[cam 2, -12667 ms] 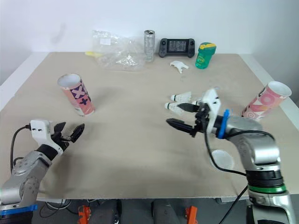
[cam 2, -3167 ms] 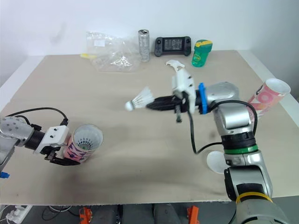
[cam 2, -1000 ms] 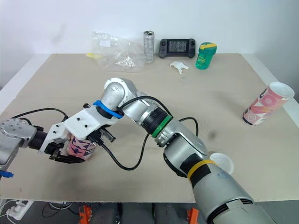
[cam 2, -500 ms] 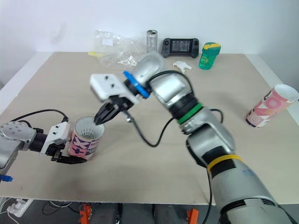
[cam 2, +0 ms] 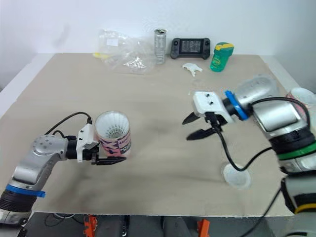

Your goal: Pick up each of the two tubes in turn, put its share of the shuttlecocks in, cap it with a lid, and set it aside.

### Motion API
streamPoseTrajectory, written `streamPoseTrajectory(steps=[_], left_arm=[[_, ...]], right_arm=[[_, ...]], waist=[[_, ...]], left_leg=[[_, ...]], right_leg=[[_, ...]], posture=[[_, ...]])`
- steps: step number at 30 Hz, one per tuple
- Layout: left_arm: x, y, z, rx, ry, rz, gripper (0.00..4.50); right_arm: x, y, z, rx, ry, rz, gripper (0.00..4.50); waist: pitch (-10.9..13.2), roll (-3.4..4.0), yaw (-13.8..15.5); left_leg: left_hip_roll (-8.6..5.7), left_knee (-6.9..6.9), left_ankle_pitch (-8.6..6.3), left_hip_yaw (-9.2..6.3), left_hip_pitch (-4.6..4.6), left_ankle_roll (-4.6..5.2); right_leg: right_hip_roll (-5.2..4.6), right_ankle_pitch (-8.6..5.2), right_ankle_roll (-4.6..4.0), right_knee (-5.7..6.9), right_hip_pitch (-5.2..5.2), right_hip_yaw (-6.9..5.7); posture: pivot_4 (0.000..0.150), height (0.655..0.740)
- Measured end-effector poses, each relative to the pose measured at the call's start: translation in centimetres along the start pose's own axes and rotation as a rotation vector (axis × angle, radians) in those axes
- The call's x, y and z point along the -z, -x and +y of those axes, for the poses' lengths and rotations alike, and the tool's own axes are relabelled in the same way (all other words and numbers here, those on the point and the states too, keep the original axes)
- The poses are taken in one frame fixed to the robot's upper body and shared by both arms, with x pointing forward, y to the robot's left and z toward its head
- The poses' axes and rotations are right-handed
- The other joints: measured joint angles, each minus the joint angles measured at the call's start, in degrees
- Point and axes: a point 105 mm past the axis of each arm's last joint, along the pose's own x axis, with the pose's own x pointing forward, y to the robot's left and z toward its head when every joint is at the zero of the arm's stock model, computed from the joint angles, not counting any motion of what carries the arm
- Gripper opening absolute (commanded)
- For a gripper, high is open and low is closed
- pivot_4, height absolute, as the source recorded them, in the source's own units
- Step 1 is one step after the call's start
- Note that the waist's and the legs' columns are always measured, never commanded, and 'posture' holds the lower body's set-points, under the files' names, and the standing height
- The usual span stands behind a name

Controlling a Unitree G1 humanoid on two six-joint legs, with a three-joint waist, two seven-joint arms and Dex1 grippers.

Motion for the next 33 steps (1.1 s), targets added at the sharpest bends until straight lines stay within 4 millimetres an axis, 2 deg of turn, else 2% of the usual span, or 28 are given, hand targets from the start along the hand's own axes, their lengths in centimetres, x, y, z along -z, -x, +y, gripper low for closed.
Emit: streamPoseTrajectory(steps=[1, 3, 4, 6, 10, 15, 21, 23, 24, 26, 29, 33], left_arm=[[-0.3, -1.2, 0.0, -0.002, 0.003, -0.052, 3.02], [-0.1, -2.3, -0.3, 0.008, 0.024, -0.078, 3.02], [0.1, -3.2, -0.1, -0.007, 0.040, -0.105, 3.02], [1.3, -5.2, -0.3, -0.024, 0.098, -0.133, 3.02], [2.5, -6.4, -0.5, -0.022, 0.134, -0.133, 3.02], [2.6, -6.9, -0.7, 0.001, 0.105, -0.125, 3.02], [2.8, -7.1, -0.8, 0.016, 0.072, -0.114, 3.02], [2.9, -7.1, -0.8, 0.015, 0.072, -0.113, 3.02], [2.9, -7.1, -0.8, 0.015, 0.073, -0.113, 3.02], [2.9, -7.1, -0.8, 0.017, 0.071, -0.113, 3.02], [3.0, -7.0, -0.7, 0.016, 0.069, -0.114, 3.02], [3.0, -7.0, -0.5, 0.016, 0.070, -0.111, 3.02]], right_arm=[[2.0, 1.0, 1.2, -0.008, -0.030, 0.086, 3.20], [3.5, 1.4, 1.9, -0.023, -0.059, 0.137, 3.20], [4.9, 1.6, 2.6, -0.040, -0.081, 0.192, 3.20], [8.2, 1.8, 3.4, -0.065, -0.157, 0.279, 3.20], [11.2, 2.4, 4.1, -0.071, -0.234, 0.347, 3.20], [13.1, 2.6, 4.8, -0.095, -0.247, 0.412, 3.20], [13.5, 2.4, 4.8, -0.109, -0.222, 0.430, 3.20], [13.5, 2.3, 4.8, -0.114, -0.215, 0.436, 2.82], [13.5, 2.3, 4.9, -0.116, -0.213, 0.435, 2.48], [13.2, 2.0, 5.2, -0.129, -0.200, 0.423, 1.63], [12.2, 1.2, 5.7, -0.165, -0.190, 0.388, 0.10], [11.0, 0.4, 5.8, -0.188, -0.166, 0.348, 0.03]], waist=[[0.02, 0.04, -0.17], [0.07, -0.04, -0.27], [0.04, 0.03, -0.19], [0.17, -0.09, -0.43], [0.19, -0.03, -0.67], [0.17, 0.05, -0.52], [0.14, 0.03, -0.43], [0.14, 0.03, -0.42], [0.14, 0.03, -0.41], [0.13, 0.03, -0.38], [0.12, 0.06, -0.32], [0.12, 0.08, -0.33]], left_leg=[[-0.03, -0.01, 0.00, -0.02, 0.06, 0.00], [-0.02, 0.02, 0.00, -0.01, 0.07, 0.00], [-0.10, 0.02, 0.01, 0.02, 0.11, 0.00], [-0.08, 0.13, 0.01, 0.27, 0.11, -0.02], [-0.10, 0.14, 0.07, 0.37, 0.22, -0.05], [-0.12, 0.17, 0.09, 0.41, 0.25, -0.07], [-0.16, 0.19, 0.09, 0.44, 0.48, -0.07], [-0.16, 0.18, 0.09, 0.44, 0.63, -0.07], [-0.16, 0.18, 0.09, 0.43, 0.65, -0.07], [-0.15, 0.13, 0.09, 0.42, 0.68, -0.07], [-0.13, 0.08, 0.09, 0.41, 0.71, -0.07], [-0.14, 0.10, 0.09, 0.42, 0.73, -0.07]], right_leg=[[-0.02, -0.02, 0.03, 0.00, 0.08, -0.02], [-0.01, -0.02, 0.03, 0.00, 0.09, -0.01], [-0.08, 0.01, 0.13, -0.04, 0.17, 0.02], [-0.10, 0.12, 0.33, -0.04, 0.10, 0.23], [-0.10, 0.23, 0.37, -0.03, 0.14, 0.38], [-0.10, 0.25, 0.45, -0.03, 0.17, 0.49], [-0.15, 0.26, 0.50, -0.04, 0.43, 0.52], [-0.15, 0.10, 0.78, -0.04, 0.57, 0.53], [-0.14, 0.09, 0.78, -0.04, 0.58, 0.53], [-0.13, 0.07, 0.76, -0.04, 0.60, 0.52], [-0.11, 0.06, 0.69, -0.03, 0.60, 0.52], [-0.11, 0.10, 0.75, -0.03, 0.60, 0.54]], posture=[[0.150, 0.7236], [0.150, 0.7236], [0.150, 0.7236], [0.150, 0.7236], [0.150, 0.7236], [0.150, 0.7236], [0.150, 0.7236], [0.150, 0.7236], [0.150, 0.7236], [0.150, 0.7236], [0.150, 0.7236], [0.150, 0.7236]])
